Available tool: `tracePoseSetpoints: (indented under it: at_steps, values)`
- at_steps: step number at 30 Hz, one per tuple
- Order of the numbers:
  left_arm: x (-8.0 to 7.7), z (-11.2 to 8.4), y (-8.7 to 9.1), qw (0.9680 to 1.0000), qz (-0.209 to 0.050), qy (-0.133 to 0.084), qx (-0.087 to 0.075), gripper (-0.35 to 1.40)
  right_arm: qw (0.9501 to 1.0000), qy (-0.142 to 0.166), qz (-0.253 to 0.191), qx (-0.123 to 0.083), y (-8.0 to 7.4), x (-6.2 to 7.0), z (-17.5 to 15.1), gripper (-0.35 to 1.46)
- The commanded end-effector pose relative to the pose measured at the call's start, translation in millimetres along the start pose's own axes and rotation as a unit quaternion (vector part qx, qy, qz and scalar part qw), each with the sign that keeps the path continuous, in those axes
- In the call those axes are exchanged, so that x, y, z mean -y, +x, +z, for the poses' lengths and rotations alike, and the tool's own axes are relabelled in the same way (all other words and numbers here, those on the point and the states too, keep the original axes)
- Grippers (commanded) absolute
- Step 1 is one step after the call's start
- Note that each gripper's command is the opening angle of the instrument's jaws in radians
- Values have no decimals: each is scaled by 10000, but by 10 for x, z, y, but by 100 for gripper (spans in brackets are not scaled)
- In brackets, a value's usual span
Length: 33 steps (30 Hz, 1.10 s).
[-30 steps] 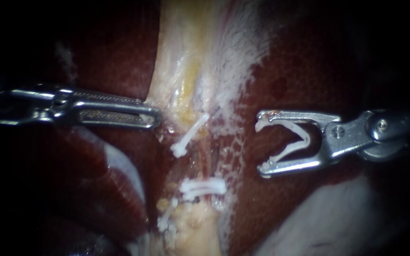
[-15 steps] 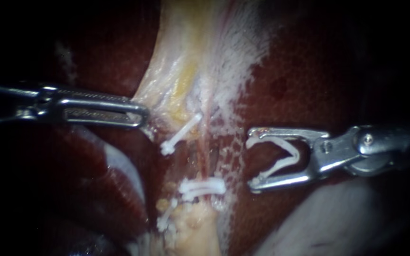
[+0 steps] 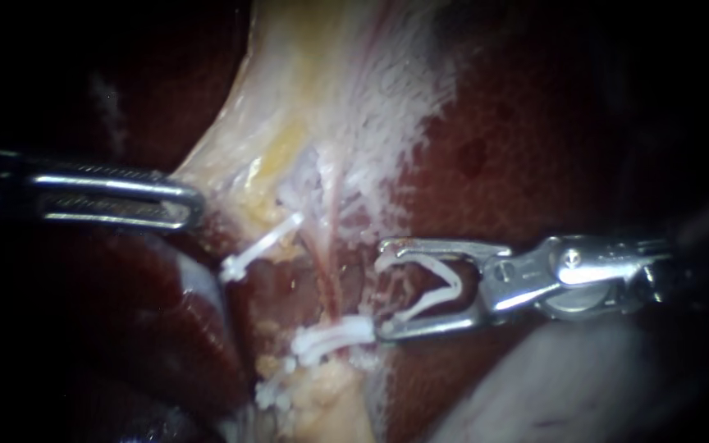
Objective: Clipping third clip right tube
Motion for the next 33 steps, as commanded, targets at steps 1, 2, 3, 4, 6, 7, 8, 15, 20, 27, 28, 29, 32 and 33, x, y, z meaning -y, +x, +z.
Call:
tracePoseSetpoints:
  at_steps: [1, 2, 3, 4, 6, 7, 8, 15, 20, 27, 28, 29, 32, 33]
  values:
    - [2, 0, -1, 10000, 7, -8, 2, -35, 10000, 38, 9, 3, -1, -1, 3, 60]
    - [3, -1, -1, 10000, 6, -8, 2, -35, 10000, 64, 23, 5, -2, -1, 6, 60]
    - [5, -1, -2, 10000, 5, -9, 2, -35, 10000, 87, 38, 7, -3, -2, 8, 60]
    - [6, -1, -2, 10000, 6, -9, 2, -35, 9999, 114, 21, 9, -4, -3, 11, 60]
    - [7, -2, -2, 10000, 4, -7, 17, -35, 9999, 152, 27, 13, -4, -4, 17, 60]
    - [7, -2, -3, 10000, 4, -7, 17, -35, 9999, 165, 47, 15, -4, -5, 21, 60]
    - [7, -2, -3, 10000, 4, -7, 17, -35, 9999, 167, 42, 16, -4, -5, 24, 60]
    - [8, 0, -3, 10000, 2, -11, 18, -35, 9999, 128, 55, 25, -5, -6, 45, 60]
    - [8, 0, -3, 10000, 2, -12, 18, -35, 9998, 214, 52, 29, -2, -8, 57, 59]
    - [7, 0, -3, 10000, 2, -12, 18, -35, 9985, 527, 105, 52, 3, -4, 64, 53]
    - [7, 1, -3, 10000, 3, -12, 18, -35, 9983, 567, 119, 56, 3, -3, 65, 53]
    - [7, 1, -3, 10000, 3, -12, 18, -35, 9980, 626, 96, 60, 4, -1, 65, 53]
    - [7, 1, -3, 10000, 4, -10, 18, -35, 9969, 774, 100, 73, 7, 2, 66, 52]
    - [6, 1, -3, 10000, 4, -10, 18, -35, 9966, 808, 117, 77, 7, 2, 66, 51]
